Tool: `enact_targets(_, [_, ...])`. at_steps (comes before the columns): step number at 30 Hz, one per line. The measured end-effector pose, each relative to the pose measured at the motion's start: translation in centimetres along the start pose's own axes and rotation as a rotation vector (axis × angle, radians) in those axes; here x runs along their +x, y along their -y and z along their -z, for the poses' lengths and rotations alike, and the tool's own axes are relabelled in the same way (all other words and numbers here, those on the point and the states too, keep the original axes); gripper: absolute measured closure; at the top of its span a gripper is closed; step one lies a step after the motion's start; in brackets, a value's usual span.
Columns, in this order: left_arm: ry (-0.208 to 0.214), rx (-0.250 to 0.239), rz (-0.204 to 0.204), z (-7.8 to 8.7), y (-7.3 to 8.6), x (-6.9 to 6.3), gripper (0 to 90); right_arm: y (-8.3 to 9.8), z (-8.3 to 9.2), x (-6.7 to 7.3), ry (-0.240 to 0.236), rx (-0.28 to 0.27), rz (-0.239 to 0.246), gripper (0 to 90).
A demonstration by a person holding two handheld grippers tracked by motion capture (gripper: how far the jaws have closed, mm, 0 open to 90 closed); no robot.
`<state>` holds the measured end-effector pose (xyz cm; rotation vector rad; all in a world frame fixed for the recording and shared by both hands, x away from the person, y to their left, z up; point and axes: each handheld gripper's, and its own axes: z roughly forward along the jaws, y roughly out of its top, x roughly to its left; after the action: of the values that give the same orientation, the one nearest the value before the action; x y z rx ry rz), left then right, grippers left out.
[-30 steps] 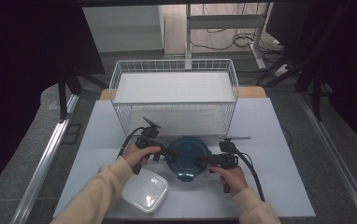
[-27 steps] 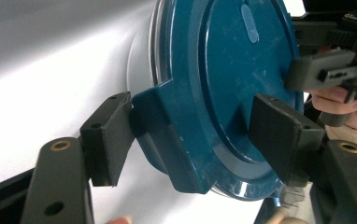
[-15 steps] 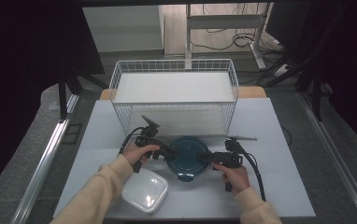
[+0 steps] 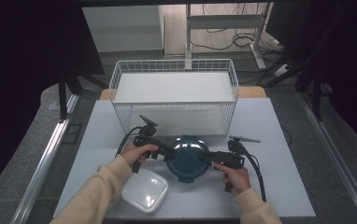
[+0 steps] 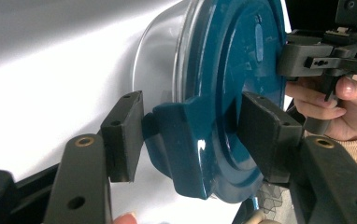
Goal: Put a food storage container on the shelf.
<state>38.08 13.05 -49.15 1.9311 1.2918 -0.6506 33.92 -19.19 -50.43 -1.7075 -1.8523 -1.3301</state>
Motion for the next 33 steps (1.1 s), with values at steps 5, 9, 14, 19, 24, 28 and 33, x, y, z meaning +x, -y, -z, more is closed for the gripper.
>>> enact_targets(5, [0.000, -0.011, -0.004, 0.3, 0.0, -0.2, 43.5, -0.1, 0.2, 0.1, -0.007, -0.015, -0.005, 40.8])
enact_targets(9, [-0.001, -0.025, -0.007, 0.5, 0.0, -0.4, 44.2, -0.2, 0.3, 0.4, -0.008, -0.026, 0.009, 41.2])
enact_targets(14, [0.007, -0.049, -0.023, 1.1, -0.2, -0.8, 44.6, -0.5, 0.6, 0.9, -0.013, -0.040, 0.023, 41.2])
enact_targets(19, [-0.002, -0.070, -0.054, 1.8, -0.5, -1.7, 45.0, -1.0, 1.2, 1.5, -0.022, -0.065, 0.050, 41.2])
enact_targets(24, [-0.005, -0.085, -0.081, 2.6, -0.6, -2.6, 45.3, -1.5, 1.9, 2.3, -0.033, -0.090, 0.077, 41.2])
enact_targets(28, [-0.012, -0.104, -0.094, 3.4, -0.4, -3.1, 45.3, -1.8, 2.1, 3.0, -0.037, -0.097, 0.103, 41.3])
enact_targets(33, [-0.021, -0.126, -0.103, 4.3, 0.0, -3.8, 45.4, -2.0, 2.2, 3.9, -0.050, -0.101, 0.128, 41.3])
